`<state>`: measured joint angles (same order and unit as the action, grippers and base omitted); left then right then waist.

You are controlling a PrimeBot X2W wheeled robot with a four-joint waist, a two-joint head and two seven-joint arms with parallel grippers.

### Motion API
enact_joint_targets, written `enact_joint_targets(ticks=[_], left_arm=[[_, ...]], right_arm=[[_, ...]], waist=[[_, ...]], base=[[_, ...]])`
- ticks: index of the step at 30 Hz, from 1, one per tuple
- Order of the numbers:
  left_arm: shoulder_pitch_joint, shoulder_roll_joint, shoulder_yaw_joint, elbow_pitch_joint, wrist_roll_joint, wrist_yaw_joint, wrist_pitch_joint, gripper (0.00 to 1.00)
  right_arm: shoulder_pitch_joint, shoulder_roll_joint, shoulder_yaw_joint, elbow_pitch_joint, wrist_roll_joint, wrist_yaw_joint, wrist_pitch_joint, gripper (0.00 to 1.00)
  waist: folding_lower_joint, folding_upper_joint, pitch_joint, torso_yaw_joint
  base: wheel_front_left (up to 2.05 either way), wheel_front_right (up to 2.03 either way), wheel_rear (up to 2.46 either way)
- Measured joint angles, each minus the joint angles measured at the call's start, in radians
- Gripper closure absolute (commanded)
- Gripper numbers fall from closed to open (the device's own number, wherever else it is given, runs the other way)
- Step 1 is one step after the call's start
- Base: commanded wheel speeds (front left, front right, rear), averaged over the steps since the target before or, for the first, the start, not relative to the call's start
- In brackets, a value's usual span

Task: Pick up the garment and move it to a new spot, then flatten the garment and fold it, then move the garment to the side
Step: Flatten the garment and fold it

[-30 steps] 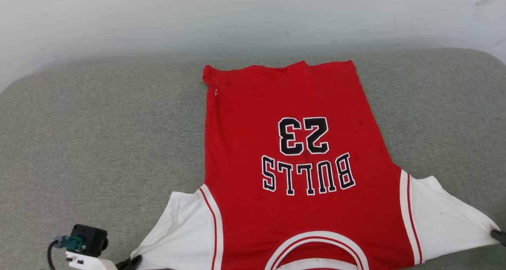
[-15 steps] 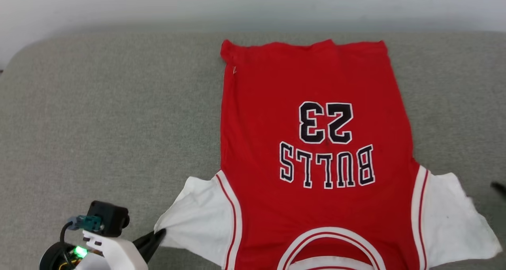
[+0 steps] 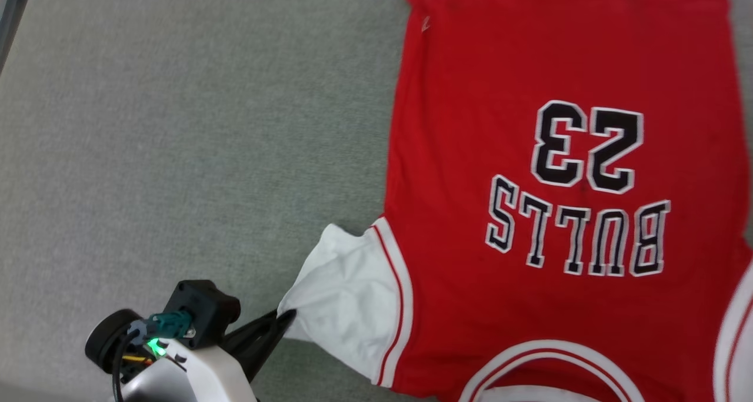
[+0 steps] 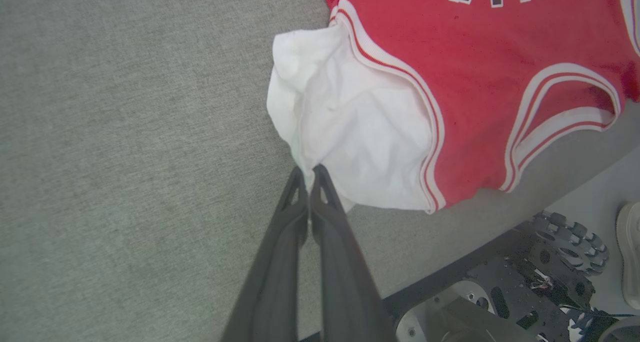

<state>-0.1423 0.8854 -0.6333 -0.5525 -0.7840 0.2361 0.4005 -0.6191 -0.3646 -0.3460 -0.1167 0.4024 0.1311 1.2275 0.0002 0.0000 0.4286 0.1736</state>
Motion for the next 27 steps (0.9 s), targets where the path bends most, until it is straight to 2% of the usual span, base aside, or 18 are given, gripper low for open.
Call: enact_joint_targets(ticks=[3, 6, 7, 8, 14, 25, 26, 27], left_arm=[[-0.029, -0.013, -0.014, -0.012, 0.019, -0.017, 0.007, 1.00], [-0.054, -0.031, -0.030, -0.012, 0.035, -0.034, 0.008, 1.00], [-0.074, -0.054, -0.042, -0.008, 0.044, -0.048, 0.006, 1.00], [-0.081, -0.060, -0.045, -0.006, 0.047, -0.052, 0.002, 1.00], [-0.107, -0.093, -0.061, 0.008, 0.053, -0.071, -0.013, 1.00], [-0.118, -0.131, -0.080, 0.045, 0.053, -0.102, -0.039, 1.00], [-0.119, -0.131, -0.079, 0.048, 0.051, -0.101, -0.040, 1.00], [-0.119, -0.131, -0.079, 0.051, 0.051, -0.101, -0.042, 1.00]], right_arm=[[-0.129, 0.001, -0.016, 0.064, -0.046, 0.000, 0.070, 0.00], [-0.228, -0.046, 0.008, 0.115, -0.098, 0.000, 0.103, 0.00], [-0.318, -0.063, 0.007, 0.167, -0.147, 0.000, 0.120, 0.00], [-0.336, -0.074, 0.010, 0.184, -0.166, 0.000, 0.122, 0.00], [-0.414, -0.131, -0.008, 0.272, -0.257, 0.000, 0.129, 0.00], [-0.414, -0.153, -0.037, 0.334, -0.317, 0.000, 0.120, 0.00], [-0.409, -0.150, -0.044, 0.334, -0.315, 0.000, 0.126, 0.70], [-0.408, -0.147, -0.047, 0.332, -0.314, 0.000, 0.132, 1.00]], waist=[[0.0001, -0.0001, 0.050, 0.043], [0.0000, 0.0000, 0.093, 0.092], [0.0001, 0.0000, 0.134, 0.137], [0.0001, 0.0000, 0.146, 0.153], [0.0000, 0.0000, 0.204, 0.235], [-0.0002, 0.0000, 0.255, 0.309], [-0.0002, 0.0000, 0.257, 0.311], [-0.0002, 0.0000, 0.259, 0.312]], base=[[0.00, 0.00, 0.00], [0.00, 0.00, 0.00], [0.00, 0.00, 0.00], [0.00, 0.00, 0.00], [0.00, 0.00, 0.00], [0.00, 0.00, 0.00], [0.00, 0.00, 0.00], [0.00, 0.00, 0.00]])
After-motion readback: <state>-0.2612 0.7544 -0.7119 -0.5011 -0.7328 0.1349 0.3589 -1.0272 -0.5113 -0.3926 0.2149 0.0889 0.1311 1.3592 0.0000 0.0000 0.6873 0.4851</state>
